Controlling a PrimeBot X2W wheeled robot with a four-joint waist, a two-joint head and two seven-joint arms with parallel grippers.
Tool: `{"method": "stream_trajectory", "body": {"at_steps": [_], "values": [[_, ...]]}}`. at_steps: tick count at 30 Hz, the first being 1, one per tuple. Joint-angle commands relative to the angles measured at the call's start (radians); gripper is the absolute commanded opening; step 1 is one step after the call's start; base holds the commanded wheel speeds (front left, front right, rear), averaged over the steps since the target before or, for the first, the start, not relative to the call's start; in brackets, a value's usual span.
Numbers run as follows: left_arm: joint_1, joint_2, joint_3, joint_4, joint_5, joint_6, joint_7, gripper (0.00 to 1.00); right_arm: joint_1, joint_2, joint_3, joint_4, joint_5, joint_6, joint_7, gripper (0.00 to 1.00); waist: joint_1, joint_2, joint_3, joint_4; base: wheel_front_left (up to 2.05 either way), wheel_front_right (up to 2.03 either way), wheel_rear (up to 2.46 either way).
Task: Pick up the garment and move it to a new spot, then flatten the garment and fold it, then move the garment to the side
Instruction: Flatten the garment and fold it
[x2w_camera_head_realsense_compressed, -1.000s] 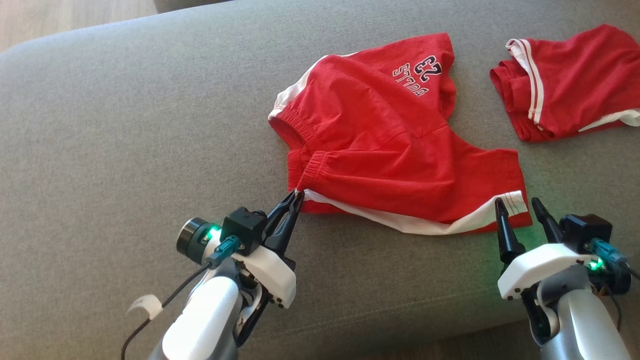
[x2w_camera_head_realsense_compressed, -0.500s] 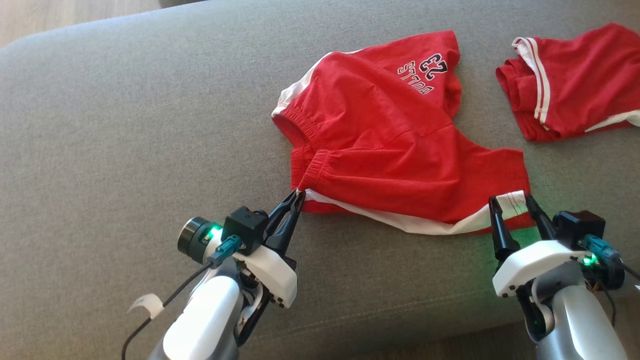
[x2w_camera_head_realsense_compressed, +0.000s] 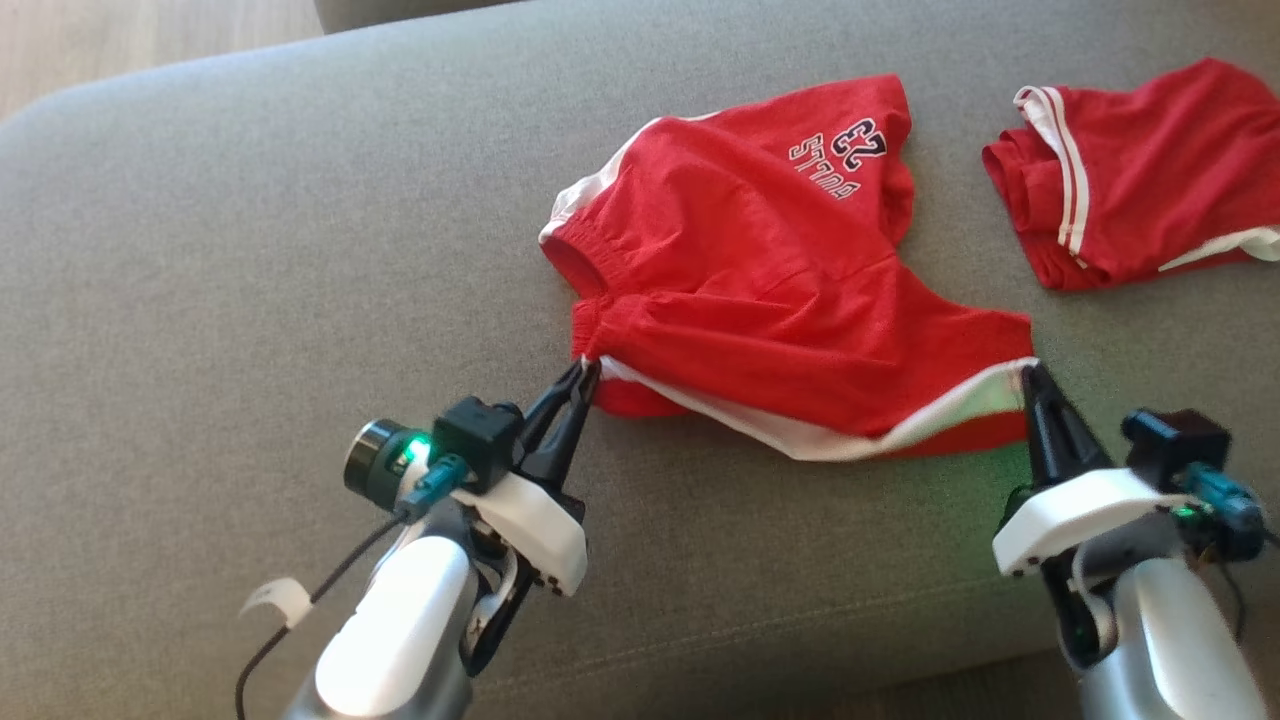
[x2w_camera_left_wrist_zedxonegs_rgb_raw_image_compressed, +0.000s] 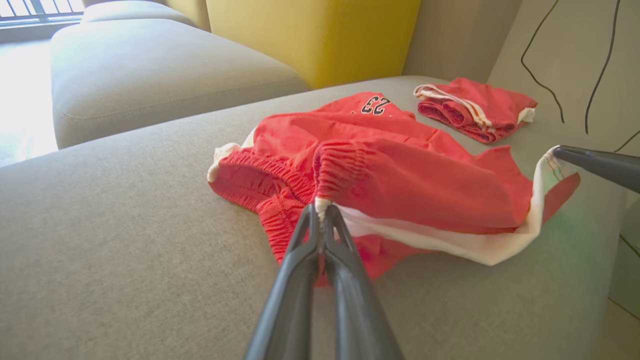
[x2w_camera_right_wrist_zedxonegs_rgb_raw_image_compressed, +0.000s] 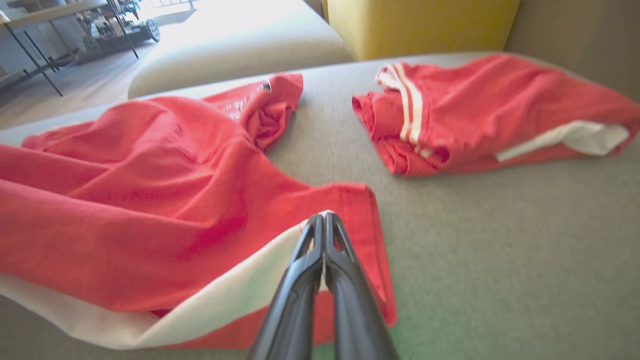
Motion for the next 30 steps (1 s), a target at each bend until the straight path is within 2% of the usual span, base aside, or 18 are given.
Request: {"method": "stream_trajectory", "body": {"at_steps": [1, 10, 17, 25, 27, 30], "values": [[-0.022, 0.003, 0.047, -0.050, -0.014, 0.002, -0.012, 0.00, -0.028, -0.008, 0.011, -0.063, -0.010, 0.000, -0.022, 0.00, 0.0000, 0.0000, -0.015, 0.004, 0.00, 0.00, 0.00], [-0.052, 0.003, 0.106, -0.132, -0.138, -0.013, -0.003, 0.00, -0.063, -0.030, -0.017, -0.300, -0.045, 0.000, -0.066, 0.00, 0.0000, 0.0000, -0.084, 0.022, 0.00, 0.00, 0.00], [-0.108, 0.003, 0.144, -0.292, -0.303, -0.024, 0.124, 0.00, -0.129, -0.077, -0.031, -0.462, -0.064, 0.000, -0.078, 0.00, 0.0000, 0.0000, -0.138, 0.043, 0.00, 0.00, 0.00], [-0.130, 0.003, 0.184, -0.526, -0.499, 0.039, 0.314, 0.00, -0.159, -0.070, -0.057, -0.638, -0.048, 0.000, -0.081, 0.00, 0.0000, 0.0000, -0.195, 0.075, 0.00, 0.00, 0.00], [-0.126, 0.003, 0.187, -0.556, -0.522, 0.052, 0.333, 0.00, -0.152, -0.069, -0.058, -0.651, -0.047, 0.000, -0.081, 0.00, 0.0000, 0.0000, -0.199, 0.078, 0.00, 0.00, 0.00], [-0.109, 0.003, 0.195, -0.643, -0.581, 0.093, 0.383, 0.00, -0.126, -0.063, -0.056, -0.669, -0.044, 0.000, -0.080, 0.00, 0.0000, 0.0000, -0.203, 0.085, 0.00, 0.00, 0.00]]}}
